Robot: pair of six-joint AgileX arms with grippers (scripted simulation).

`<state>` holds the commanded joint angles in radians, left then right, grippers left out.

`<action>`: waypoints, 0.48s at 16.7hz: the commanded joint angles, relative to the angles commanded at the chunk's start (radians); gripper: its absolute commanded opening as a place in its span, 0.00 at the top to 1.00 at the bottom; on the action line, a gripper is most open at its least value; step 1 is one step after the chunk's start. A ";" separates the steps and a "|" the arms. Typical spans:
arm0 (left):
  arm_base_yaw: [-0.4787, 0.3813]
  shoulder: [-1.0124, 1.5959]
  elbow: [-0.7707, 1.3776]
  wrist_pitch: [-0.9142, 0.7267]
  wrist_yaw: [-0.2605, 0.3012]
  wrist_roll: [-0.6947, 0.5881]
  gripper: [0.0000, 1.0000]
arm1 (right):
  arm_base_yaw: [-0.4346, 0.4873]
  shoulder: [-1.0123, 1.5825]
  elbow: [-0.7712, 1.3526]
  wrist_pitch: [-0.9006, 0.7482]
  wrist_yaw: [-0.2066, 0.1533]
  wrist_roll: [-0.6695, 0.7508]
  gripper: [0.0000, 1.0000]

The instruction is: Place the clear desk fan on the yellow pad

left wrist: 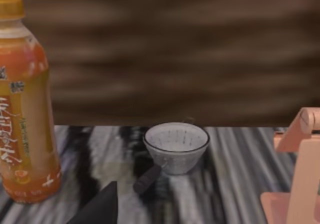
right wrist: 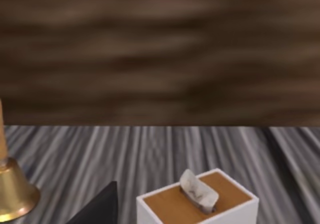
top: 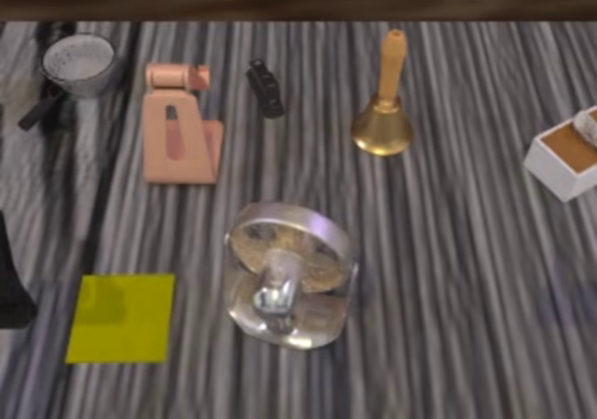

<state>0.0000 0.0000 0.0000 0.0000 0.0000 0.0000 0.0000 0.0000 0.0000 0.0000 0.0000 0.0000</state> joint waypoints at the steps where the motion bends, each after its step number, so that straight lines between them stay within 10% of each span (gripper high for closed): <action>1: 0.000 0.000 0.000 0.000 0.000 0.000 0.00 | 0.000 0.000 0.000 0.000 0.000 0.000 0.00; 8: -0.074 0.201 0.168 -0.158 0.022 0.128 0.00 | 0.000 0.000 0.000 0.000 0.000 0.000 0.00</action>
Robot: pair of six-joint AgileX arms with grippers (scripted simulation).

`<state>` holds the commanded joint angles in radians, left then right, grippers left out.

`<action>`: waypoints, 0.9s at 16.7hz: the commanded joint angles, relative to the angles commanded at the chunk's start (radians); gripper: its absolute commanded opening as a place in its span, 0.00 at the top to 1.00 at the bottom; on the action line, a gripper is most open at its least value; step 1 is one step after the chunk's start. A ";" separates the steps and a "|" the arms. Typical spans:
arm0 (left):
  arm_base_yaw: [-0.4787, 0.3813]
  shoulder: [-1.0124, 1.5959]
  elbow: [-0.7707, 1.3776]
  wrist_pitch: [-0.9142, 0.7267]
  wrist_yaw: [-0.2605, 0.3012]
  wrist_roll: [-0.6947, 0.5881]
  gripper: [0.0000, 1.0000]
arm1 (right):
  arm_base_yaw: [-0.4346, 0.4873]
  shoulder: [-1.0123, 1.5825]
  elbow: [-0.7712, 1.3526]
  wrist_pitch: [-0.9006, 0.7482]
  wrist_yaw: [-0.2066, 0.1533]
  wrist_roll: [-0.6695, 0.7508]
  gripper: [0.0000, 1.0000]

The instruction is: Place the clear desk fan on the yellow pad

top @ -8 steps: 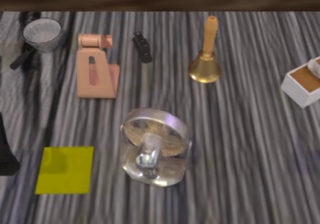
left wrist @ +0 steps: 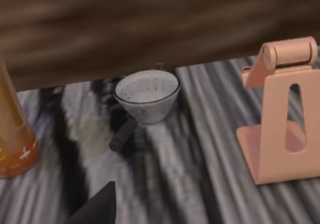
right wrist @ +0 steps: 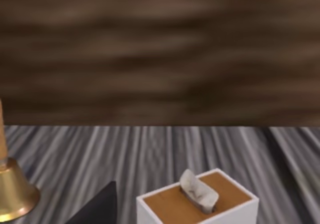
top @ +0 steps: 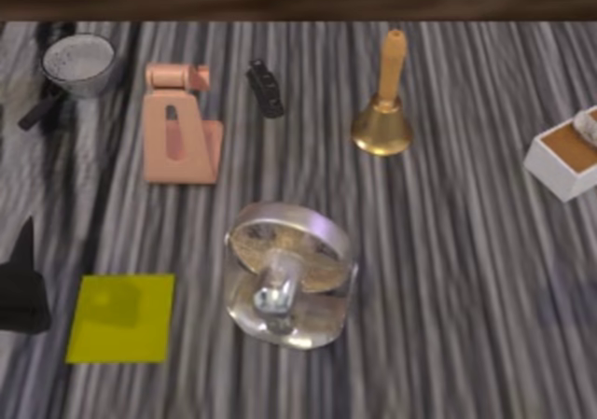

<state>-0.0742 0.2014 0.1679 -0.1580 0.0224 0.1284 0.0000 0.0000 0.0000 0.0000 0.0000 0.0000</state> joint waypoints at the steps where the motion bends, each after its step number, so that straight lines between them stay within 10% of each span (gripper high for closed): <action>1: -0.022 0.060 0.055 -0.047 0.005 0.039 0.00 | 0.000 0.000 0.000 0.000 0.000 0.000 0.00; 15: -0.440 1.244 1.215 -0.868 0.023 0.742 0.00 | 0.000 0.000 0.000 0.000 0.000 0.000 0.00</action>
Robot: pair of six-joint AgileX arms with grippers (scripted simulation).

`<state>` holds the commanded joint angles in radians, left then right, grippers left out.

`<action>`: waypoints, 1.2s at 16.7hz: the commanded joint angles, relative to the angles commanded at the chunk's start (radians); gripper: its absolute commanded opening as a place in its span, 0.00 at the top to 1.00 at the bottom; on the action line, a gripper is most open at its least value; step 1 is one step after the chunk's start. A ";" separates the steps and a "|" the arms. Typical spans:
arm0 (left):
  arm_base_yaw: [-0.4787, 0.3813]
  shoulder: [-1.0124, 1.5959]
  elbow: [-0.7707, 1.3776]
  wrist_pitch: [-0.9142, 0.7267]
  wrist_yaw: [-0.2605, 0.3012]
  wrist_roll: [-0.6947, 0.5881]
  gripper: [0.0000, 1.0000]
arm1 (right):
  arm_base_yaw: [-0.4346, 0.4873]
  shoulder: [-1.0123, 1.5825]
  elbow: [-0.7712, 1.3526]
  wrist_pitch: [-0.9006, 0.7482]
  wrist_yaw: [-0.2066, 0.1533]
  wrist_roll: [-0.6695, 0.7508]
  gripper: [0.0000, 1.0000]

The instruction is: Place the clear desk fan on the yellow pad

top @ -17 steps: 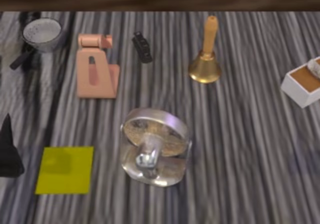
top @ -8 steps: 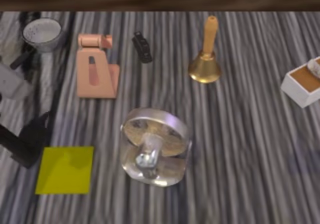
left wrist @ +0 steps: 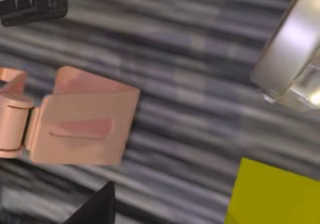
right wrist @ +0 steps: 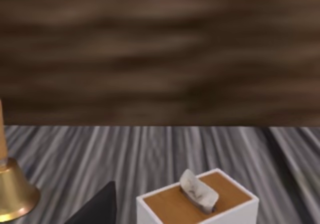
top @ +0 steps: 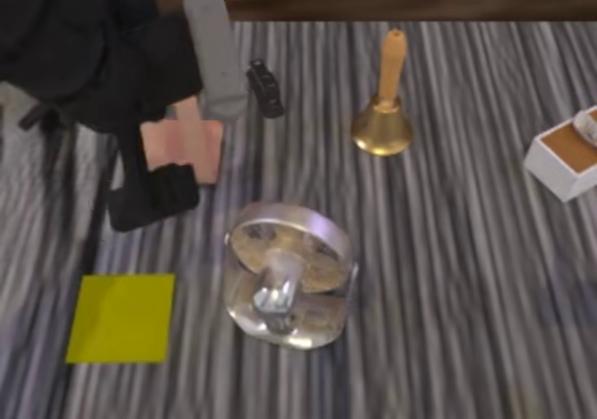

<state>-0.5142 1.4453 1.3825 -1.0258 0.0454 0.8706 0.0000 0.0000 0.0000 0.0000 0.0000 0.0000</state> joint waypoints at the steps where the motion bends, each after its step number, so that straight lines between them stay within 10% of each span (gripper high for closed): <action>1: -0.027 0.089 0.079 -0.055 -0.003 0.044 0.00 | 0.000 0.000 0.000 0.000 0.000 0.000 0.00; 9: -0.177 0.596 0.512 -0.368 -0.040 0.285 0.00 | 0.000 0.000 0.000 0.000 0.000 0.000 0.00; 20: -0.186 0.634 0.475 -0.324 -0.044 0.305 0.00 | 0.000 0.000 0.000 0.000 0.000 0.000 0.00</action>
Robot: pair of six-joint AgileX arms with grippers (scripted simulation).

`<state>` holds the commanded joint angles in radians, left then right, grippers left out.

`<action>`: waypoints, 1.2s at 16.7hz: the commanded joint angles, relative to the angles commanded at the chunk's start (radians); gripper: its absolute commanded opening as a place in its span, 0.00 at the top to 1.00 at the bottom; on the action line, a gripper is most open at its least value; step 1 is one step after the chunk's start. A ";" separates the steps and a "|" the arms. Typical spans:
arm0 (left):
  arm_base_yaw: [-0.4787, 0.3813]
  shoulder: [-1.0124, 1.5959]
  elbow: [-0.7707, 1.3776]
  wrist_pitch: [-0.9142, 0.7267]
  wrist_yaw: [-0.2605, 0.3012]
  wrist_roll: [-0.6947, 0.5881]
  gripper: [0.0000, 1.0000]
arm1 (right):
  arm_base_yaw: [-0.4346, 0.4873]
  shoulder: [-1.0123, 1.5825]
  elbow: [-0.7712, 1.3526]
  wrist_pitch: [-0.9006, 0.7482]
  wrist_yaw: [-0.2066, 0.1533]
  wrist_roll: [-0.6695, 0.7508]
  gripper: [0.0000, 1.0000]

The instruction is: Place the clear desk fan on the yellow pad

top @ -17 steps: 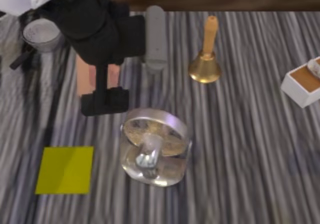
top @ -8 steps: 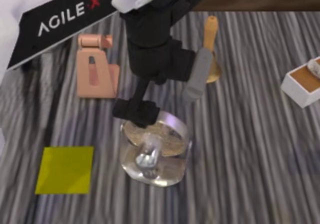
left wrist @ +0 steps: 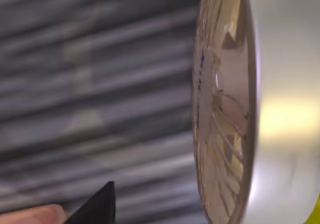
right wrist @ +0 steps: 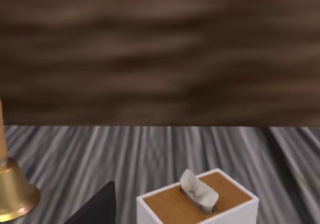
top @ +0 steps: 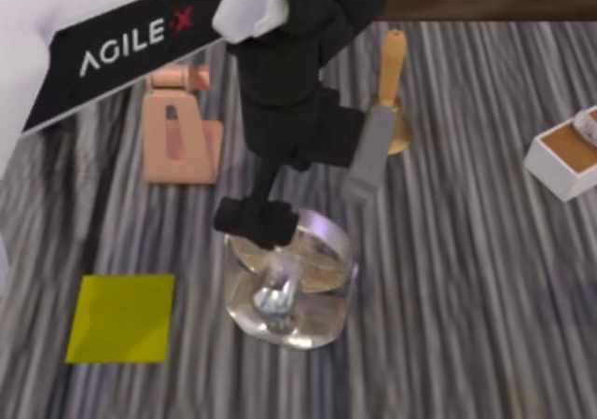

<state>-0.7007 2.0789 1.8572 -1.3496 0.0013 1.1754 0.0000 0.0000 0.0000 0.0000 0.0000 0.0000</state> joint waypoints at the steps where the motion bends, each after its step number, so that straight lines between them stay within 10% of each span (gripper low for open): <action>1: 0.000 0.000 -0.031 0.032 0.000 0.000 0.00 | 0.000 0.000 0.000 0.000 0.000 0.000 0.00; 8: 0.000 0.003 -0.124 0.126 0.000 0.000 0.00 | 0.000 0.000 0.000 0.000 0.000 0.000 0.00; 20: 0.000 0.003 -0.124 0.126 0.000 0.000 0.90 | 0.000 0.000 0.000 0.000 0.000 0.000 0.00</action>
<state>-0.7008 2.0821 1.7337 -1.2232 0.0014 1.1756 0.0000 0.0000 0.0000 0.0000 0.0000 0.0000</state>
